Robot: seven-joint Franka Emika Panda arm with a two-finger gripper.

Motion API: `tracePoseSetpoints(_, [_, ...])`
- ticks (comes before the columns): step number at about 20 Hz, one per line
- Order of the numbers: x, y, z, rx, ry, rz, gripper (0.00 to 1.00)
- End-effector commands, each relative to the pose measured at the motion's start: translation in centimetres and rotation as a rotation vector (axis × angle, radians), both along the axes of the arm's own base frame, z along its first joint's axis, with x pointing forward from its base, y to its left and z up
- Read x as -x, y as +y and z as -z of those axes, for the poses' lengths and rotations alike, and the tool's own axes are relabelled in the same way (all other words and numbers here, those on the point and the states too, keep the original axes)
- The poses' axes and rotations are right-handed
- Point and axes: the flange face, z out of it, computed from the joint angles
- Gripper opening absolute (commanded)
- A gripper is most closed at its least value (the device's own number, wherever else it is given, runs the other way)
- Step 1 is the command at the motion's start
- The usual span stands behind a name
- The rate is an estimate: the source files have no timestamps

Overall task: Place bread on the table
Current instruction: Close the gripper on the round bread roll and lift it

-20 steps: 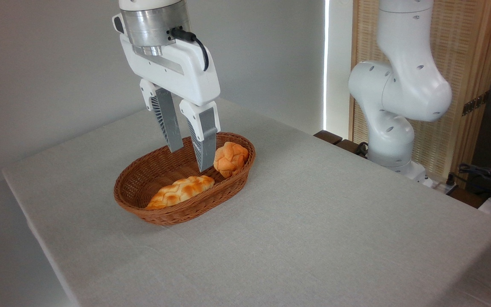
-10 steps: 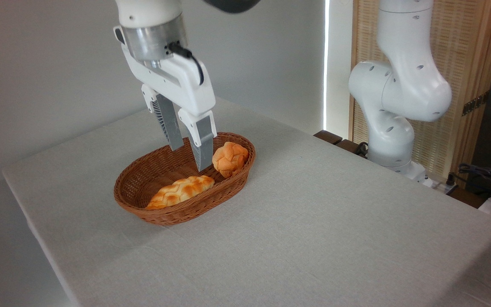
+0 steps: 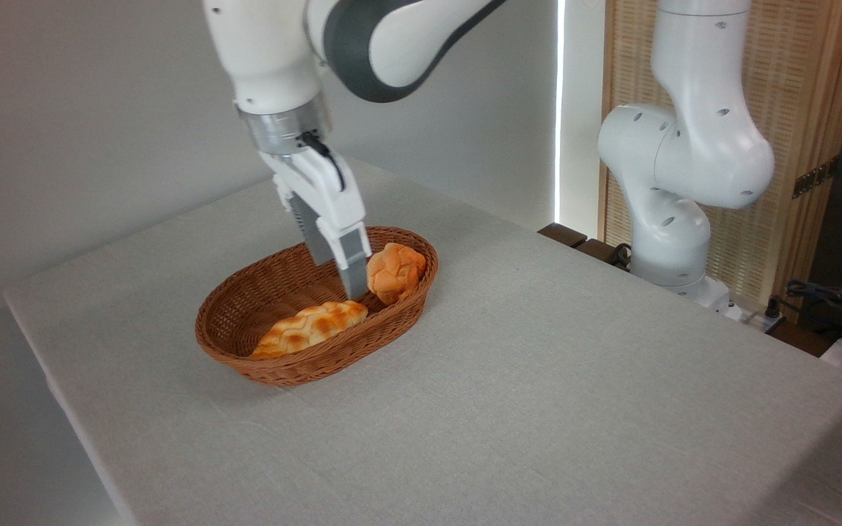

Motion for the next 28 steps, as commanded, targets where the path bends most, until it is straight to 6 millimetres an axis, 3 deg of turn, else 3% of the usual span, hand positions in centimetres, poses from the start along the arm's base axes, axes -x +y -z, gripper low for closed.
tracePoseSetpoints(1, [5.5, 0.5, 0.4, -0.006, -0.057, 0.024, 1.00])
tracePoseSetpoints(4, [6.7, -0.7, 1.9, -0.011, -0.026, 0.046, 1.00])
tracePoseSetpoints(11, [7.4, -1.8, 5.0, 0.070, 0.019, 0.017, 1.00])
tracePoseSetpoints(12, [7.3, -1.9, 5.0, 0.070, 0.019, 0.017, 0.93])
tracePoseSetpoints(14, [7.3, -1.8, 5.0, 0.070, 0.019, 0.020, 0.52])
tracePoseSetpoints(15, [7.3, -1.8, 5.0, 0.071, 0.017, 0.020, 0.39])
tracePoseSetpoints(16, [7.3, -1.8, 4.9, 0.071, 0.016, 0.020, 0.33])
tracePoseSetpoints(25, [7.1, -1.6, 4.7, 0.073, 0.011, 0.016, 0.32])
tracePoseSetpoints(28, [5.8, -1.0, 2.2, 0.092, -0.038, 0.000, 0.33])
